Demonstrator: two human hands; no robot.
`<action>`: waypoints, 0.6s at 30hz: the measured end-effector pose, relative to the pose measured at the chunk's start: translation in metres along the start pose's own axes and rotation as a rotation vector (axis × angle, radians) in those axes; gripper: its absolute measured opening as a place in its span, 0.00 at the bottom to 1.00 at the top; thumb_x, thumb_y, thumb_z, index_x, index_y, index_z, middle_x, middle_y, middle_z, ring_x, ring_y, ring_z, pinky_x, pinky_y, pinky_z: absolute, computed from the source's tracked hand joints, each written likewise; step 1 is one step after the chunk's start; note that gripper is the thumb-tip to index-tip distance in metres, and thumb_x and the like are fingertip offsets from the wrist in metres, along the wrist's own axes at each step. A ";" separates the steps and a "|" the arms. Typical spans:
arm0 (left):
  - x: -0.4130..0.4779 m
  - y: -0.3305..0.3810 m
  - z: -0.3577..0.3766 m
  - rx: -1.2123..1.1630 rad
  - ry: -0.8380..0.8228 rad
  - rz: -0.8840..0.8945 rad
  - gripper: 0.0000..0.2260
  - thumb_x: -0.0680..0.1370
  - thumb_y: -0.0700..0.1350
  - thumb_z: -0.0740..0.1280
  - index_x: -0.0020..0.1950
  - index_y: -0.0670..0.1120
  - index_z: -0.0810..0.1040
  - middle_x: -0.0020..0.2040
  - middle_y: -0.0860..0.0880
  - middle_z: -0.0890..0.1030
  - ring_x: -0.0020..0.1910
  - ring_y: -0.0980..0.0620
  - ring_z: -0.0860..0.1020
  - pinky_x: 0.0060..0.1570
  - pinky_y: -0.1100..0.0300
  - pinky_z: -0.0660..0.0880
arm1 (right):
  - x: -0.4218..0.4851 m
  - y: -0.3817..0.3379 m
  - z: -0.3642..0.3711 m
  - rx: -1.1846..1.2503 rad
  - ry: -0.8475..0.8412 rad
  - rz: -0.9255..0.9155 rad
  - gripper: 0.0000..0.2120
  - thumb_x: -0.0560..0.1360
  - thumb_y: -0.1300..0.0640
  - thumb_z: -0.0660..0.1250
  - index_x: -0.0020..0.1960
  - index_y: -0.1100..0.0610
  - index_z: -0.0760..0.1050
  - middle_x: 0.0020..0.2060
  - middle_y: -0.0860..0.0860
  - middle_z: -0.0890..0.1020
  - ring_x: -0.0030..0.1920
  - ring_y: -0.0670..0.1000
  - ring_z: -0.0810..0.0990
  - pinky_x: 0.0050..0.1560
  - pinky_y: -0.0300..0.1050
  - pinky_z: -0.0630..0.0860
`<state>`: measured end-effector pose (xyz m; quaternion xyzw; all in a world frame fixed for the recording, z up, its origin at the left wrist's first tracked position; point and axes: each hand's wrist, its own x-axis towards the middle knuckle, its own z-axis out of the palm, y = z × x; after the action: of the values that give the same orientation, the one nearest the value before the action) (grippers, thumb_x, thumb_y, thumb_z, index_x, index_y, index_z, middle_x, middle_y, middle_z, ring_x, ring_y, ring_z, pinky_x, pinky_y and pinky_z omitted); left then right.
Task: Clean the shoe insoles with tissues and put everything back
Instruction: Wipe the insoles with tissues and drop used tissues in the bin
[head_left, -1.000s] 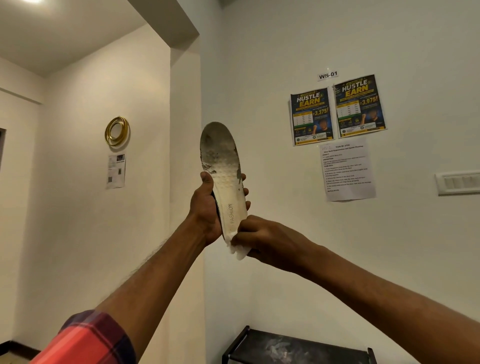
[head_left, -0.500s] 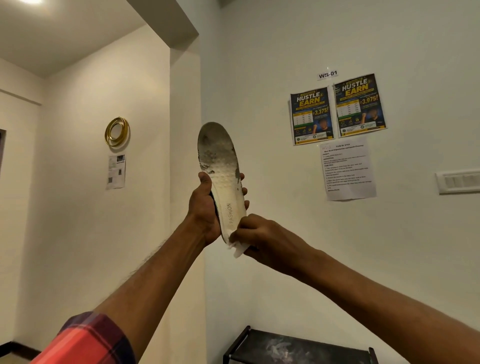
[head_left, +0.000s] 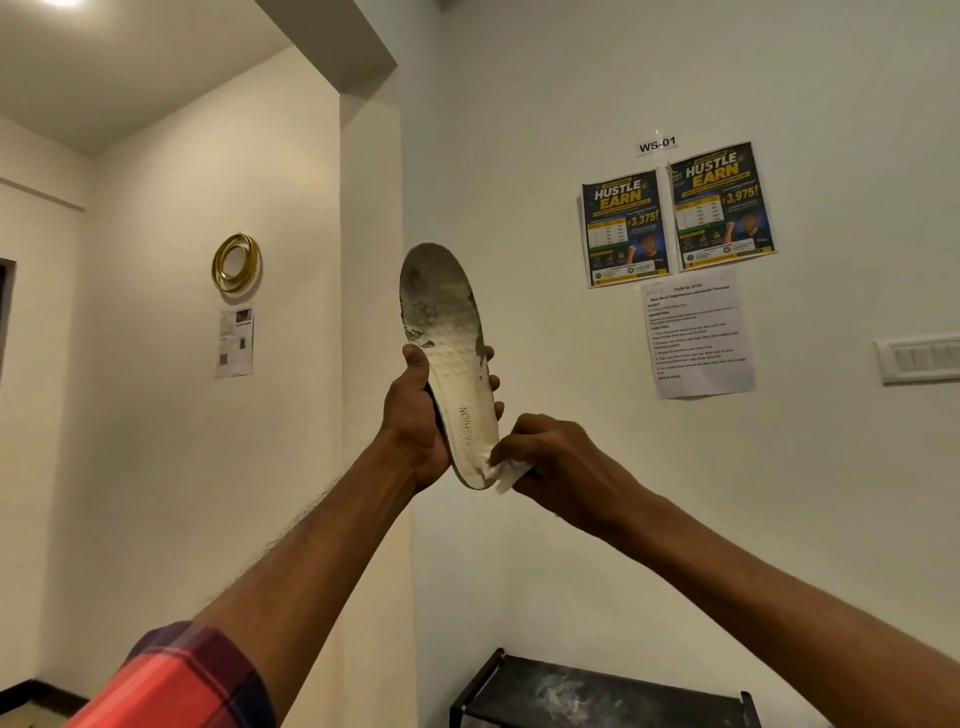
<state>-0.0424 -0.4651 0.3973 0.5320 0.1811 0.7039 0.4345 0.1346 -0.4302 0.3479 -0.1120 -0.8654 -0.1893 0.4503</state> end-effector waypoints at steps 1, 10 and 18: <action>0.001 0.000 0.001 0.003 0.000 0.002 0.35 0.82 0.68 0.45 0.63 0.46 0.81 0.62 0.44 0.82 0.58 0.43 0.77 0.61 0.43 0.75 | -0.001 0.000 0.000 -0.012 0.012 0.008 0.13 0.71 0.60 0.77 0.54 0.55 0.83 0.49 0.55 0.82 0.46 0.56 0.83 0.42 0.40 0.80; 0.001 0.001 0.005 -0.011 -0.007 -0.008 0.35 0.82 0.68 0.46 0.67 0.45 0.79 0.68 0.42 0.79 0.59 0.43 0.76 0.63 0.43 0.74 | -0.007 0.001 -0.001 -0.028 0.045 0.025 0.13 0.71 0.59 0.77 0.55 0.54 0.83 0.49 0.54 0.82 0.46 0.54 0.82 0.42 0.38 0.79; -0.001 -0.001 0.008 -0.022 0.002 -0.013 0.34 0.83 0.67 0.45 0.65 0.45 0.79 0.63 0.43 0.82 0.56 0.44 0.78 0.54 0.46 0.80 | 0.001 -0.001 -0.006 -0.066 0.108 -0.021 0.11 0.71 0.60 0.77 0.52 0.58 0.82 0.48 0.57 0.81 0.45 0.58 0.81 0.39 0.46 0.81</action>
<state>-0.0349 -0.4672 0.3993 0.5253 0.1771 0.7035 0.4446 0.1380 -0.4338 0.3517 -0.1073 -0.8343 -0.2279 0.4904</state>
